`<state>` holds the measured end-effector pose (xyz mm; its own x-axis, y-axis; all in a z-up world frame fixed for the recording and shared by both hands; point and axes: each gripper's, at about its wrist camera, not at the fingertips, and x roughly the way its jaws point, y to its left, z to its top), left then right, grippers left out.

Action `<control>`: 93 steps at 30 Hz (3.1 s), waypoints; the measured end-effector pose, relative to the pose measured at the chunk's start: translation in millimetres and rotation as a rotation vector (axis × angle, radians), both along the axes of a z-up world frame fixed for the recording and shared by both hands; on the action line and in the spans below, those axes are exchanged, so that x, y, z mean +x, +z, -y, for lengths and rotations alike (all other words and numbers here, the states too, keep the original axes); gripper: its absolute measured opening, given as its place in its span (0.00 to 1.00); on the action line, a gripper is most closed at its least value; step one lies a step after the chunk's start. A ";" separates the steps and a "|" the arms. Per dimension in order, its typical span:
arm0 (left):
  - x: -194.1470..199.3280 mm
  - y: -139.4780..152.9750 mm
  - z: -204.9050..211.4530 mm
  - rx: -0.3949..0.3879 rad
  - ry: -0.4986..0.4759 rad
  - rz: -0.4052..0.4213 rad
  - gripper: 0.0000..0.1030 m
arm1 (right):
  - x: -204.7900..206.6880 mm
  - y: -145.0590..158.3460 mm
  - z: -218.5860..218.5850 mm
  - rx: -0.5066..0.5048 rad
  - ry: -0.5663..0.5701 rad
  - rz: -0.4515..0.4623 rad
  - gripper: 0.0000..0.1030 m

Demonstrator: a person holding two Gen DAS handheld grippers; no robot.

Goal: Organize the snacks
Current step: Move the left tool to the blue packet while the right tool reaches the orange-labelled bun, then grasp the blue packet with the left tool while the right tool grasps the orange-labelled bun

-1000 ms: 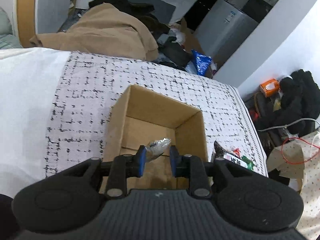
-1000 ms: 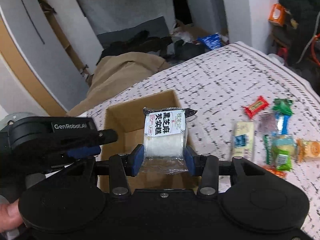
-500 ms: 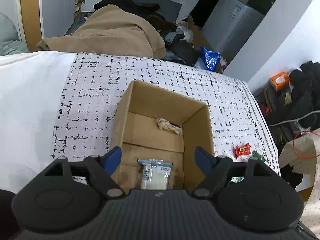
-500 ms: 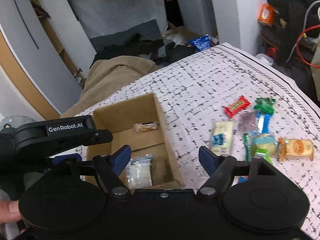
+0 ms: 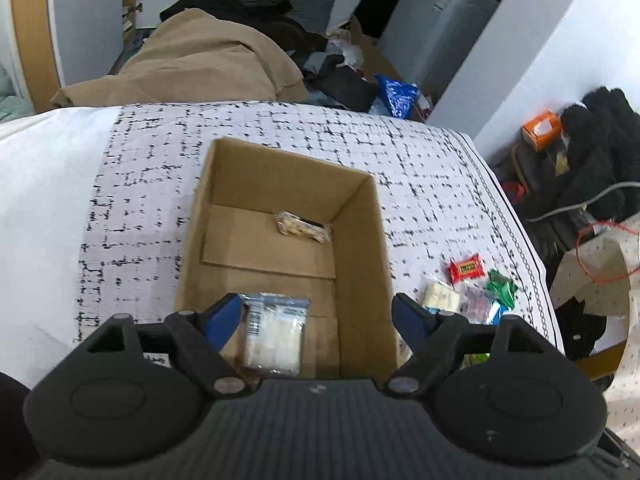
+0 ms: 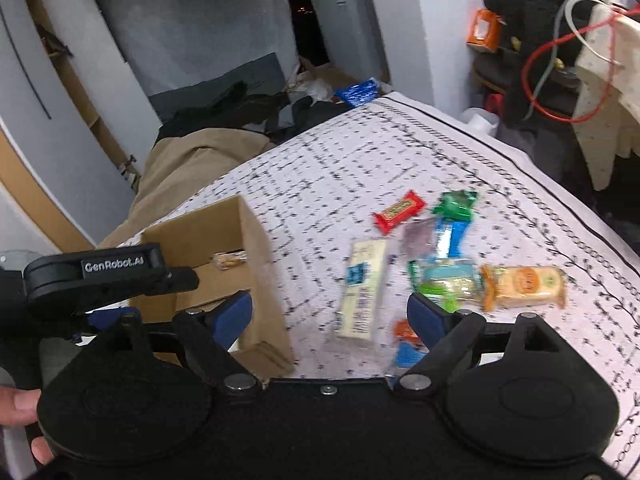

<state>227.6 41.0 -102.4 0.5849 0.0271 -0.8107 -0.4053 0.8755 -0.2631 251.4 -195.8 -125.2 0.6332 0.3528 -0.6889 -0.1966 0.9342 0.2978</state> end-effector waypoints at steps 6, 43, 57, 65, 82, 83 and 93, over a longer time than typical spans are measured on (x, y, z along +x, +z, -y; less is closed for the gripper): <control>1.9 -4.5 18.8 0.054 -0.032 -0.024 0.79 | -4.8 -7.8 32.2 0.009 -0.044 -0.003 0.84; 26.5 -52.0 156.2 0.143 -0.356 -0.088 0.77 | 32.3 -111.6 145.9 0.196 -0.174 -0.055 0.70; 39.6 -92.8 184.4 0.117 -0.368 -0.196 0.75 | 67.5 -141.6 154.8 0.250 -0.189 -0.097 0.70; 44.5 -108.2 191.4 0.114 -0.372 -0.247 0.68 | 81.5 -150.0 156.2 0.267 -0.203 -0.096 0.70; 46.7 -111.4 188.1 0.023 -0.369 -0.265 0.40 | 101.6 -152.3 146.1 0.186 -0.295 -0.059 0.66; 46.3 -109.4 187.5 0.026 -0.367 -0.259 0.40 | 100.9 -152.4 146.2 0.180 -0.300 -0.059 0.63; 44.8 -82.6 177.3 0.045 -0.343 -0.194 0.39 | 80.7 -145.3 141.2 0.100 -0.265 -0.107 0.44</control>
<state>272.4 -136.3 -185.0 0.4025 -0.1054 -0.9093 -0.1253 0.9776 -0.1688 332.2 -337.1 -270.5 0.6378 0.2547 -0.7269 0.0877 0.9136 0.3970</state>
